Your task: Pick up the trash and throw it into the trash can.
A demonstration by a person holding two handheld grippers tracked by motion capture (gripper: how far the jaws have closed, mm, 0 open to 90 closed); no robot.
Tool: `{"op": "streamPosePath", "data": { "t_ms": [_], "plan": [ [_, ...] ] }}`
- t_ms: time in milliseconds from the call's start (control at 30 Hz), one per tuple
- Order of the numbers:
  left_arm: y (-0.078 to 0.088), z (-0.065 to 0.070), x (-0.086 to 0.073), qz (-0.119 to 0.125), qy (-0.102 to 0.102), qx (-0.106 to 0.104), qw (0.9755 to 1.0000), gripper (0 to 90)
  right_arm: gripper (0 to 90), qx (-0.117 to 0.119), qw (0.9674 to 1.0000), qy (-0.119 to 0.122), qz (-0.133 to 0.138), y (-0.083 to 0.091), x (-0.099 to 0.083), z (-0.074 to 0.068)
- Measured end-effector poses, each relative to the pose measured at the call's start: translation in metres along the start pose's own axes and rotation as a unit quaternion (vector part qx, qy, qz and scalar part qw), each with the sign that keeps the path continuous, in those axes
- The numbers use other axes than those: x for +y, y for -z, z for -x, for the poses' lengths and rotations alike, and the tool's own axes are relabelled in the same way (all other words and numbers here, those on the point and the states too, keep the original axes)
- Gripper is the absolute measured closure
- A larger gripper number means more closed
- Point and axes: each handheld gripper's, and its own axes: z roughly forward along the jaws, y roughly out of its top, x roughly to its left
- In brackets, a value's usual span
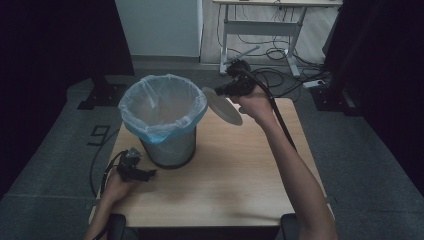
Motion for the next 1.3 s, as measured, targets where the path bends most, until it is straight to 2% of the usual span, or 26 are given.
{"op": "streamPosePath", "data": {
  "t_ms": [67,267,567,933,1300],
  "plan": [
    [0.000,0.000,0.000,0.000,0.000,0.000,1.0000,0.0,88.6,-0.001,1.0000,0.007,0.000,-0.002,0.009,-0.006],
    [0.000,0.000,0.000,0.000,0.000,0.000,1.0000,0.0,88.8,0.004,0.9999,0.012,0.003,-0.008,0.023,-0.017],
    [0.000,0.000,0.000,0.000,0.000,0.000,1.0000,0.0,88.7,0.012,0.9992,0.038,-0.002,-0.030,0.041,-0.041],
    [0.000,0.000,0.000,0.000,-0.002,-0.001,1.0000,0.0,87.9,0.033,0.9976,0.061,-0.008,-0.058,0.054,-0.068],
    [0.000,0.000,0.000,0.000,-0.002,-0.002,1.0000,0.0,87.4,0.050,0.9957,0.075,-0.022,-0.087,0.060,-0.087]
  ]
}}
